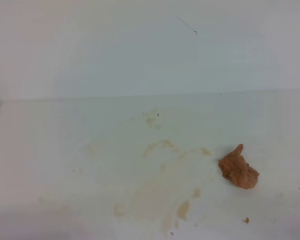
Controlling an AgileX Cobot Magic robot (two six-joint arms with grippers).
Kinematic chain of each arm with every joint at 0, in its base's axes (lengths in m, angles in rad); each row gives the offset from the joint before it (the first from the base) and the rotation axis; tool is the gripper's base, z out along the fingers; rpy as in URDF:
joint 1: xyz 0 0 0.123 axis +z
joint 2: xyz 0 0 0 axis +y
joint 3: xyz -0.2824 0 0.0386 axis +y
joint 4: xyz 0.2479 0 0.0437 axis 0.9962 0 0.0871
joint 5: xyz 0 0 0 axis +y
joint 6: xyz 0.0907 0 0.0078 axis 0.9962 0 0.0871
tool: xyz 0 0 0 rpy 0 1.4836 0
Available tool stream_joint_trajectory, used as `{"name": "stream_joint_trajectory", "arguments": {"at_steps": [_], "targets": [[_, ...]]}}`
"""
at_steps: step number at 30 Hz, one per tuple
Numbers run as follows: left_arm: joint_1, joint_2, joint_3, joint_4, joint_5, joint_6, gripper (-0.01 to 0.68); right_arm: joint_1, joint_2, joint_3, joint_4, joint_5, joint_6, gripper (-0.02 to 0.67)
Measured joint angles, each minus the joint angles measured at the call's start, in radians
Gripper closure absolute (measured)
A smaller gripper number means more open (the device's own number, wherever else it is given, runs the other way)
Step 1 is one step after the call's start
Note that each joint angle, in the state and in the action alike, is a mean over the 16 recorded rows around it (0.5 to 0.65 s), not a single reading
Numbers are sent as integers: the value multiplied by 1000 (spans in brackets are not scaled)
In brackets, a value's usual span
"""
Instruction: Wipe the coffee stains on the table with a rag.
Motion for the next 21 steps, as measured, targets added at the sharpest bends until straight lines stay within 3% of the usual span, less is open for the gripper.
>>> {"name": "stream_joint_trajectory", "arguments": {"at_steps": [21], "targets": [[0,0,0,0,0,0,672,0,1,0,0,2,0,649]]}}
